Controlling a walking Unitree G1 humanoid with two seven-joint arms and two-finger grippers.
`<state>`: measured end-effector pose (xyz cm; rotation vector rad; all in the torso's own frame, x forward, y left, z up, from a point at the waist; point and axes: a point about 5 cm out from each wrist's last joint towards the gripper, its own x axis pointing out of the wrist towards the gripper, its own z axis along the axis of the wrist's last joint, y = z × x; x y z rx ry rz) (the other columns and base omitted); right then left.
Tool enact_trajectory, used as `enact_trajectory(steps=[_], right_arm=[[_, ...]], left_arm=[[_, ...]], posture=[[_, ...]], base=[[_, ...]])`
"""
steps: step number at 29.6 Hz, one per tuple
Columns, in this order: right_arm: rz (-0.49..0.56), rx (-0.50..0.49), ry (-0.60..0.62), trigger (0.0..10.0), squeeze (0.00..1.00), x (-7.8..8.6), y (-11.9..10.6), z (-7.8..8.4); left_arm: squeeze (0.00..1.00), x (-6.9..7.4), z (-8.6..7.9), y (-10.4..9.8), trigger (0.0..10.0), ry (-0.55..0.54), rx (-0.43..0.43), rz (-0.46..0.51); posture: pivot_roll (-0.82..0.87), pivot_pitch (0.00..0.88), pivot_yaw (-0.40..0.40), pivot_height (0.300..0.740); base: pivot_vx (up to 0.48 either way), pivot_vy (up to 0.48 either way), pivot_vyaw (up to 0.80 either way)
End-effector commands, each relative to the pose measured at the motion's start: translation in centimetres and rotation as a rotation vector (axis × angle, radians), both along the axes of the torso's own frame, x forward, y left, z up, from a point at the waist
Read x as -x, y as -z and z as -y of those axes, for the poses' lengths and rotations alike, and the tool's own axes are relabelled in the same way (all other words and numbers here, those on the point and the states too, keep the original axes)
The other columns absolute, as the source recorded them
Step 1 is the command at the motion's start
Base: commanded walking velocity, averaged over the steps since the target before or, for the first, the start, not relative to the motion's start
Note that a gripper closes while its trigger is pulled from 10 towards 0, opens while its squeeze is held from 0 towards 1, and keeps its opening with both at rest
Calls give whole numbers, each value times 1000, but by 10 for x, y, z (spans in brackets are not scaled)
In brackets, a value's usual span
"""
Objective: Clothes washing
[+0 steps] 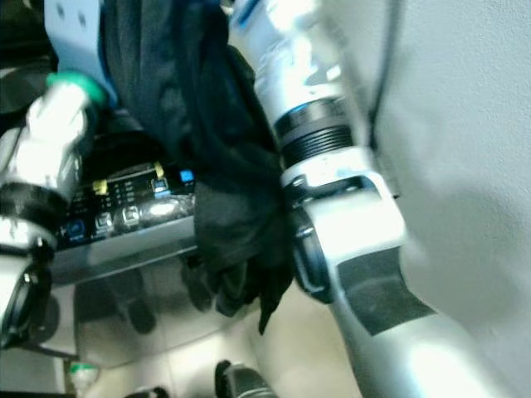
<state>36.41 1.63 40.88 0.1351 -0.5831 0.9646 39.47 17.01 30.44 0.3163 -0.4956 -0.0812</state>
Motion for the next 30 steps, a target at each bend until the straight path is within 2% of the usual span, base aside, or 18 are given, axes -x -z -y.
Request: enact_trajectory(steps=[1,2,3,4,5,7,8,10,11,12,14,15,17,22,23,27,29,30], right_arm=[[-1,135,13,10000,0,0,22,-18],[11,236,40,10000,0,0,38,-28],[11,236,40,10000,0,0,38,-28],[25,349,54,10000,0,1,62,-39],[25,349,54,10000,0,1,62,-39],[24,458,39,10000,0,5,99,-53],[24,458,39,10000,0,5,99,-53],[39,512,69,10000,0,7,117,-58],[48,525,90,10000,0,6,120,-58],[48,525,90,10000,0,6,120,-58],[22,503,153,10000,0,2,123,-55],[22,503,153,10000,0,2,123,-55],[-18,437,206,10000,0,-3,120,-49],[-31,413,226,10000,0,-5,118,-47],[-40,394,234,10000,1000,-6,117,-45],[-56,316,254,10000,1000,-10,108,-37],[-63,189,249,10000,1000,-14,92,-25],[-63,189,249,10000,1000,-14,92,-25]], left_arm=[[0,2,-6,1,10000,-48,14,-12],[0,3,-9,10,10000,-49,23,-62],[0,3,-9,10,10000,-49,23,-62],[0,7,-11,17,10000,3,29,-118],[0,7,-11,17,10000,3,29,-118],[0,25,-14,20,10000,132,27,-168],[0,25,-14,20,10000,132,27,-168],[0,47,-15,18,10000,268,-31,-194],[0,55,-14,18,10000,320,-60,-199],[0,55,-14,18,10000,320,-60,-199],[0,72,-19,20,10000,379,-151,-236],[0,72,-19,20,10000,379,-151,-236],[0,91,-27,24,10000,388,-216,-279],[0,97,-30,25,10000,384,-229,-294],[0,100,-33,27,10000,381,-233,-307],[0,110,-34,28,10000,402,-234,-330],[0,121,-27,25,10000,474,-251,-324],[0,121,-27,25,10000,474,-251,-324]], posture=[[107,115,-49,740],[107,115,-49,740],[107,115,-49,740],[113,116,-51,740],[113,116,-51,740],[114,116,-48,740],[114,116,-48,740],[114,116,-48,740],[114,116,-48,740],[114,116,-48,740],[123,114,-45,740],[123,114,-45,740],[132,119,-48,740],[132,119,-48,740],[133,121,-49,740],[127,129,-50,740],[124,134,-49,740],[124,134,-49,740]], base=[[0,0,0],[0,0,0],[0,0,0],[0,0,0],[0,0,0],[0,0,0],[0,0,0],[0,0,0],[0,0,0],[0,0,0],[0,0,0],[0,0,0],[0,0,0],[0,0,0],[0,0,0],[0,0,0],[0,0,0],[0,0,0]])
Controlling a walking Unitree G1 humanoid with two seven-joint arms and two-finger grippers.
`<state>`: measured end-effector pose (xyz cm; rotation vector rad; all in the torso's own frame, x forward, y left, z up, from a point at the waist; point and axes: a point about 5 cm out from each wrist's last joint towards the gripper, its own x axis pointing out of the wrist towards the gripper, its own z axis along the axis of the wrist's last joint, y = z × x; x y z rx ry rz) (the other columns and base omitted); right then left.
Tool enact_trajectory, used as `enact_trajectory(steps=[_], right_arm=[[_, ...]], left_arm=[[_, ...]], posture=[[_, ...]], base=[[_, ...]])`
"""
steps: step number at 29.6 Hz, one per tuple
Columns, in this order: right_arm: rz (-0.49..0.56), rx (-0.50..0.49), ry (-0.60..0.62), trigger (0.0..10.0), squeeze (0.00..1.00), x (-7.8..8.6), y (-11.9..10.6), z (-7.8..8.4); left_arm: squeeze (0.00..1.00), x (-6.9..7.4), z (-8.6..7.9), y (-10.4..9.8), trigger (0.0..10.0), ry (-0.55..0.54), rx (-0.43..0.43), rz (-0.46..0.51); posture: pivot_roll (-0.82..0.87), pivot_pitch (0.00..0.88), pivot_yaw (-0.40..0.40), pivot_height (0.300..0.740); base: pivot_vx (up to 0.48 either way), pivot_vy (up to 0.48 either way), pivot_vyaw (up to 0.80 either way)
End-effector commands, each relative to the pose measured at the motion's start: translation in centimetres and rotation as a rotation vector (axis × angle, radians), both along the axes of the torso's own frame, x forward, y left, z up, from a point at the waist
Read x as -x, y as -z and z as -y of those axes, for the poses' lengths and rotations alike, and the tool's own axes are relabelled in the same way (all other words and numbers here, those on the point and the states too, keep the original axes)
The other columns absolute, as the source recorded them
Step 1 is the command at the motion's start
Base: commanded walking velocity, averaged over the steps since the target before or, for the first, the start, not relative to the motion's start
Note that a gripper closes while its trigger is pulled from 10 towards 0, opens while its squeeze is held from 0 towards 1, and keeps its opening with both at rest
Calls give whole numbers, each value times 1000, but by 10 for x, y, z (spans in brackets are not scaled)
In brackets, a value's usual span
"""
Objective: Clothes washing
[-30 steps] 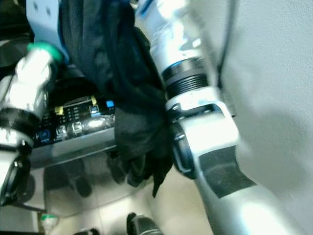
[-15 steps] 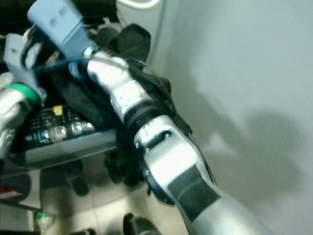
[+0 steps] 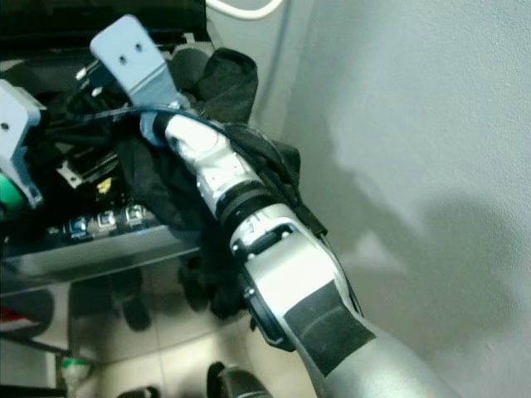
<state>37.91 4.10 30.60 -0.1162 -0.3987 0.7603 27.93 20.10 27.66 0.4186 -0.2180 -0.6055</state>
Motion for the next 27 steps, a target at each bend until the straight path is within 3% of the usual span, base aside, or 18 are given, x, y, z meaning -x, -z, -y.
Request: enact_trajectory(steps=[1,2,8,11,13,17,19,20,22,23,24,27], right_arm=[[38,-113,-57,10000,1000,3,-20,3],[63,-157,-101,10000,1000,5,-29,5],[140,-178,-230,10000,1000,15,-47,3],[164,-167,-269,10000,1000,19,-50,0],[187,-148,-331,10000,1000,25,-52,-6],[190,-139,-343,10000,1000,26,-51,-8],[172,-128,-360,10000,1000,27,-47,-12],[172,-128,-360,10000,1000,27,-47,-12],[153,-120,-387,10000,1000,28,-42,-16],[153,-120,-387,10000,1000,28,-42,-16],[149,-104,-396,10000,1000,29,-40,-17],[150,-89,-389,10000,1000,28,-39,-17]], left_arm=[[0,11,9,-5,10000,89,2,9],[0,15,12,-7,10000,127,12,8],[0,24,22,-14,10000,218,39,13],[0,24,26,-16,10000,245,56,19],[0,17,32,-18,10000,283,91,25],[0,13,35,-18,10000,295,101,25],[0,-7,40,-17,10000,269,88,32],[0,-7,40,-17,10000,269,88,32],[0,-29,47,-17,10000,265,114,9],[0,-29,47,-17,10000,265,114,9],[0,-46,48,-12,10000,255,131,-53],[0,-64,41,-2,10000,115,84,-116]], posture=[[124,134,-49,740],[122,136,-49,740],[114,136,-46,740],[111,133,-49,740],[105,130,-51,740],[105,130,-51,740],[106,126,-59,740],[106,126,-59,740],[104,125,-61,740],[104,125,-61,740],[104,125,-61,740],[92,124,-53,740]], base=[[0,0,0],[0,0,0],[0,0,0],[0,0,0],[0,0,0],[0,0,0],[0,0,0],[0,0,0],[0,0,0],[0,0,0],[0,0,0],[0,0,0]])
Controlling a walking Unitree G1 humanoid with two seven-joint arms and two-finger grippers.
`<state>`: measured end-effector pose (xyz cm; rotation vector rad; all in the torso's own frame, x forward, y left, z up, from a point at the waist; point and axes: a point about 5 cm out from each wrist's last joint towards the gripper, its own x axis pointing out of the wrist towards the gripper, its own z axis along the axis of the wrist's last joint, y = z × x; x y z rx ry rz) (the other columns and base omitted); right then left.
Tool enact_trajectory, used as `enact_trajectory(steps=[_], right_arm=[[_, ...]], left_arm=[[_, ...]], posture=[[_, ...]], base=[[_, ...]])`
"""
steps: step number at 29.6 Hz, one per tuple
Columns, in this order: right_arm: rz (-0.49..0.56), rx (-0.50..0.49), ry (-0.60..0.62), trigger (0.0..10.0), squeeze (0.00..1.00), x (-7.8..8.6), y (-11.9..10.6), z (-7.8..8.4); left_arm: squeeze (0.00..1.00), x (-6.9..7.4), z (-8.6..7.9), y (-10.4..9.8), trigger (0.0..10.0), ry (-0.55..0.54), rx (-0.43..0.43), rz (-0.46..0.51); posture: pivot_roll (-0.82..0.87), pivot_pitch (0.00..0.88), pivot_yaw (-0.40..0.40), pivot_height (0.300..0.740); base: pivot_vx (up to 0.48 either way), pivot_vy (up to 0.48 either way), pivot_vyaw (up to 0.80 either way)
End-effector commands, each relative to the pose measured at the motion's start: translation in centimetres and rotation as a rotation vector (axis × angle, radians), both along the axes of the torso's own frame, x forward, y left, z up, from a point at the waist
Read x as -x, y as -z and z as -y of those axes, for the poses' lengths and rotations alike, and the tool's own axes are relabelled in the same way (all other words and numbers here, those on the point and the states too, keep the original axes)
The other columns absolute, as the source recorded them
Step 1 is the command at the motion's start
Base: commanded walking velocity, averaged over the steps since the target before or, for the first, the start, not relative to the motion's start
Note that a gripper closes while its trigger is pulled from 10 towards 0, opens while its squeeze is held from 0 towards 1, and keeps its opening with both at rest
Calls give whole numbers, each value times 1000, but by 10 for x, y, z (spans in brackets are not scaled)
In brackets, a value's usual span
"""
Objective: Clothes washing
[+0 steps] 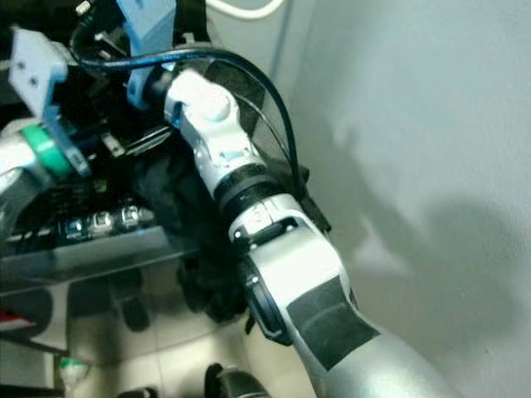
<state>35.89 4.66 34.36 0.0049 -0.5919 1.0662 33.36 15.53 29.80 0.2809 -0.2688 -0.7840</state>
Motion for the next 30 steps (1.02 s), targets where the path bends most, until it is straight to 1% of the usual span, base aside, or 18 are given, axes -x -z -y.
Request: enact_trajectory(steps=[1,2,4,5,6,7,8,9,13,14,16,19,20,21,22,24,27,30], right_arm=[[27,23,-44,10000,1000,7,-1,-10],[27,23,-44,10000,1000,7,-1,-10],[24,25,-28,10000,1000,5,0,-6],[24,25,-28,10000,1000,5,0,-6],[23,26,-14,10000,1000,3,1,-3],[26,28,-4,10000,941,2,1,-2],[26,28,-4,10000,941,2,1,-2],[35,31,15,10000,0,1,0,-1],[86,21,115,10000,0,-2,-4,3],[86,21,115,10000,0,-2,-4,3],[140,6,253,10000,0,-7,-11,11],[146,12,266,10000,0,-8,-12,13],[196,64,292,10000,0,-8,-12,15],[196,64,292,10000,0,-8,-12,15],[232,117,293,10000,0,-8,-10,15],[255,154,292,10000,0,-8,-9,15],[300,300,231,10000,0,-9,1,21],[315,359,216,10000,0,-12,4,29]], left_arm=[[0,-16,-9,23,10000,-124,-47,-123],[0,-16,-9,23,10000,-124,-47,-123],[0,-20,-17,34,10000,-189,-32,-214],[0,-20,-17,34,10000,-189,-32,-214],[0,-18,-20,41,10000,-188,-17,-266],[0,-16,-19,44,10000,-164,-12,-280],[0,-16,-19,44,10000,-164,-12,-280],[0,-13,-18,44,10000,-137,-5,-285],[0,-2,-12,45,10000,-29,46,-318],[0,-2,-12,45,10000,-29,46,-318],[0,5,-8,55,10000,35,14,-364],[0,7,-7,58,10000,46,3,-383],[0,7,-9,62,10000,31,-23,-399],[0,7,-9,62,10000,31,-23,-399],[0,6,-10,65,10000,19,-38,-407],[0,6,-11,67,10000,11,-48,-412],[0,4,-18,72,10000,-44,-62,-426],[0,4,-21,71,10000,-58,-61,-427]], posture=[[92,124,-53,740],[92,124,-53,740],[92,131,-49,740],[92,131,-49,740],[92,136,-46,740],[93,136,-46,740],[93,136,-46,740],[93,136,-46,740],[96,138,-47,740],[96,138,-47,740],[103,135,-48,740],[103,135,-48,740],[103,135,-48,740],[103,135,-48,740],[102,129,-46,740],[102,129,-46,740],[98,124,-47,740],[98,124,-48,740]], base=[[0,0,0],[0,0,0],[0,0,0],[0,0,0],[0,0,0],[0,0,0],[0,0,0],[0,0,0],[0,0,0],[0,0,0],[0,0,0],[0,0,0],[0,0,0],[0,0,0],[0,0,0],[0,0,0],[0,0,0],[0,0,0]])
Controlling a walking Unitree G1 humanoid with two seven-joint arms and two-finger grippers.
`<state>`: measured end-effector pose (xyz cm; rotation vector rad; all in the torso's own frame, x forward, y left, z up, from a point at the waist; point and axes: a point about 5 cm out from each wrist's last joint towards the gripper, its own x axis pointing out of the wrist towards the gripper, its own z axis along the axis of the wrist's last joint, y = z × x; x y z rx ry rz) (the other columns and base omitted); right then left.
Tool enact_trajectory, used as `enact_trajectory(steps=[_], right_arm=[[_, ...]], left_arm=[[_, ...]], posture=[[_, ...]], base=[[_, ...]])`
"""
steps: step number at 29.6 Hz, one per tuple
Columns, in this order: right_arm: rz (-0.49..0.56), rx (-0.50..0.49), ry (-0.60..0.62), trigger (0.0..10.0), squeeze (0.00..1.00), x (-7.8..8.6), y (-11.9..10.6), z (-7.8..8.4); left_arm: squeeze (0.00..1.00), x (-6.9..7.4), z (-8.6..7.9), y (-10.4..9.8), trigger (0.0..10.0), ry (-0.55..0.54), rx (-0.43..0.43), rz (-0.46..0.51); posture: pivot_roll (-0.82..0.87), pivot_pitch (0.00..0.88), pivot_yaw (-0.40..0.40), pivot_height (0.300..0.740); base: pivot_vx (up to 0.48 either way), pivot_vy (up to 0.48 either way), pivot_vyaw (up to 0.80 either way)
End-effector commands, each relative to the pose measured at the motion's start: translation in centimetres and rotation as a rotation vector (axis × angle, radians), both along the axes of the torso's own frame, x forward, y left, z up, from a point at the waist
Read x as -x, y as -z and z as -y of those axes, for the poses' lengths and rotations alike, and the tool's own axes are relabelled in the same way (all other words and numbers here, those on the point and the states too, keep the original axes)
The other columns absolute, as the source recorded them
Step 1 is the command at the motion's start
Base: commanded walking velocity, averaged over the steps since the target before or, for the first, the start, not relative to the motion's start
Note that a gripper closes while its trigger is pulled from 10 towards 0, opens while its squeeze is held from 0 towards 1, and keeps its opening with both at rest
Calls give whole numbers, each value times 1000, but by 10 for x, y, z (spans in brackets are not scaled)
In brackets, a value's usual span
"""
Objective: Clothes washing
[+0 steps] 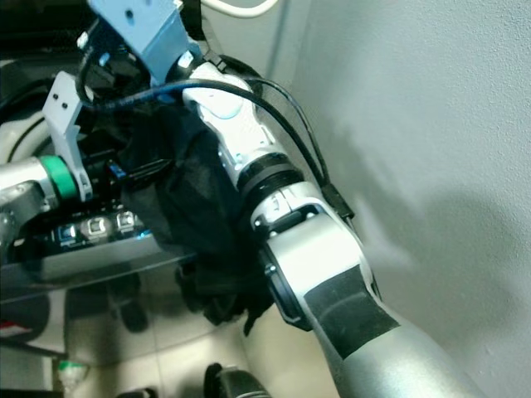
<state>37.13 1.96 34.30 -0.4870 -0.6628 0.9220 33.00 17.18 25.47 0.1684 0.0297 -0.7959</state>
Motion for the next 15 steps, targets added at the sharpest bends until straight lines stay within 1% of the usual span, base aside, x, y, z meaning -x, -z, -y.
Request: enact_trajectory(steps=[1,2,4,5,6,7,9,11,12,13,14,15], right_arm=[[22,78,-20,10000,0,-1,4,9],[22,78,-20,10000,0,-1,4,9],[25,89,-8,10000,0,-4,3,20],[25,89,-8,10000,0,-4,3,20],[24,86,0,10000,0,-6,1,23],[21,93,13,10000,1000,-8,0,30],[20,104,24,10000,1000,-10,-1,37],[0,131,9,10000,1000,-12,-2,50],[0,131,9,10000,1000,-12,-2,50],[-10,150,-10,10000,1000,-12,-2,56],[-10,150,-10,10000,1000,-12,-2,56],[-28,184,-32,10000,1000,-12,-1,65]], left_arm=[[0,1,-5,28,10000,-34,-54,-116],[0,1,-5,28,10000,-34,-54,-116],[0,2,-7,28,10000,-40,-55,-115],[0,2,-7,28,10000,-40,-55,-115],[0,2,-7,28,10000,-43,-57,-115],[0,3,-7,28,10000,-45,-58,-115],[0,3,-8,28,10000,-47,-59,-114],[0,3,-8,28,10000,-48,-62,-111],[0,3,-8,28,10000,-48,-62,-111],[0,3,-7,28,10000,-48,-64,-110],[0,3,-7,28,10000,-48,-64,-110],[0,4,-7,27,10000,-47,-63,-110]], posture=[[96,123,-50,740],[96,123,-50,740],[94,121,-50,740],[94,121,-50,740],[94,121,-50,740],[94,121,-50,740],[94,121,-50,740],[93,121,-50,740],[93,121,-50,740],[93,121,-50,740],[93,121,-50,740],[93,124,-49,740]], base=[[0,0,0],[0,0,0],[0,0,0],[0,0,0],[0,0,0],[0,0,0],[0,0,0],[0,0,0],[0,0,0],[0,0,0],[0,0,0],[0,0,0]])
